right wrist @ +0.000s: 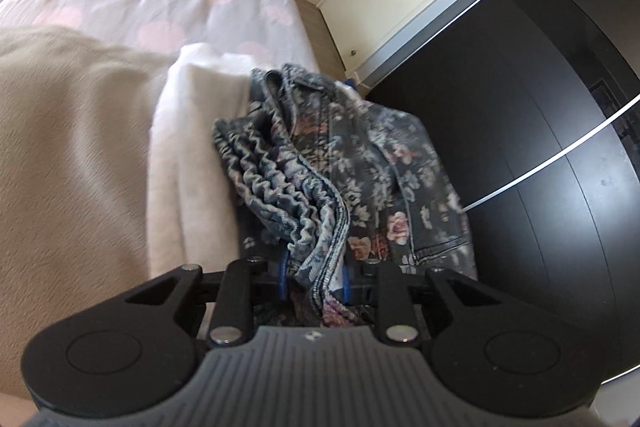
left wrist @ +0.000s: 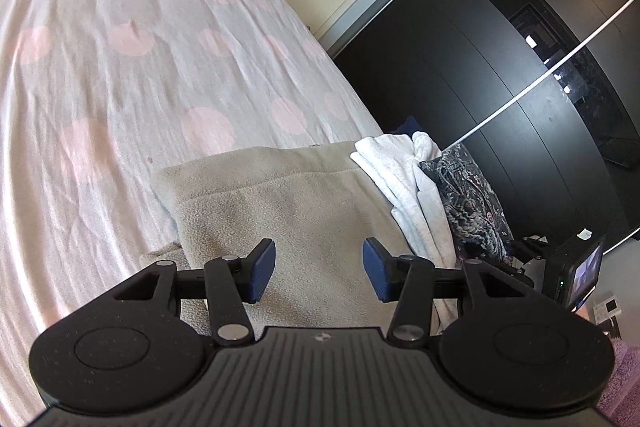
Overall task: Fold clothes
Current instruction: 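Lower the jeans onto the white folded laundry with the right gripper and open it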
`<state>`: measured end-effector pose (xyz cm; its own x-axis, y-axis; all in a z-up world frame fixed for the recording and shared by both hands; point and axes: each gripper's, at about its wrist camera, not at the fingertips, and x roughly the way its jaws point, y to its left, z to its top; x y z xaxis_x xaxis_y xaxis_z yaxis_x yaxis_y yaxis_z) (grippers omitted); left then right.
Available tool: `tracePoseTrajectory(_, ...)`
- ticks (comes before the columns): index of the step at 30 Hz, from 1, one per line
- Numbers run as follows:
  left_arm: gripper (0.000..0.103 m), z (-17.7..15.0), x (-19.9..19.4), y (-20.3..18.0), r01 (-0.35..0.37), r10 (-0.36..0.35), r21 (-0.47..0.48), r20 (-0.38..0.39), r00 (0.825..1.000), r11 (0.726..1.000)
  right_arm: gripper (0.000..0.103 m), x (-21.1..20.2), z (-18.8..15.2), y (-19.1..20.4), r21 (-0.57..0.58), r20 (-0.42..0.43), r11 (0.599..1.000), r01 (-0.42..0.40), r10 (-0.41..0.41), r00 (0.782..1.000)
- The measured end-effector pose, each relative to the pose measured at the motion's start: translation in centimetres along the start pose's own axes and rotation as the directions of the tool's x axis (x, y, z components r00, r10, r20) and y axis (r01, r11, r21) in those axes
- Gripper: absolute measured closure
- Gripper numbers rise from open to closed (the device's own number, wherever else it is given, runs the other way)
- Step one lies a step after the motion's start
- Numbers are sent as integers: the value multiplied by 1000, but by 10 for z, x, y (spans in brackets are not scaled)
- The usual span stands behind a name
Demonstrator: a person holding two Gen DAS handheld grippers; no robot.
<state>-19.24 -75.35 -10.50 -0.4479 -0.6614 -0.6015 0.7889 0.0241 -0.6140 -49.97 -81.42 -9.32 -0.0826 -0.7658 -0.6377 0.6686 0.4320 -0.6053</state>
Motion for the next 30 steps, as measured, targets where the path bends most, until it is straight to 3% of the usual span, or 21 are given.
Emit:
tracePoseTrajectory(7,58,-2,-4,-12,-10,10,48,1,1000,999,54,-28,-9,-14,112,57,991,-79,73,996)
tracePoseTrajectory(12,58,-5,-3,-16,-24,24,67,-8,1000,998,54,-70,-31,-28,248,168,960,-131,91,982)
tracePoseTrajectory(14,58,-5,-1,-19,-28,29,76,-13,999,997,58,-86,-34,-41,339,227,926,-166,91,970)
tracePoseTrajectory(16,58,-5,2,-24,-32,33,87,-17,999,996,84,-91,-34,-53,419,264,886,-201,93,960)
tracePoseTrajectory(17,58,-6,3,-26,-31,32,90,-18,999,995,87,-91,-34,-57,454,273,865,-216,95,957)
tracePoseTrajectory(24,58,-10,5,-31,-42,45,106,-29,999,993,92,-39,-43,-56,618,212,737,-275,180,960)
tracePoseTrajectory(30,58,-13,7,-48,-63,70,151,-38,997,986,91,-18,-54,-40,664,174,698,-269,206,963)
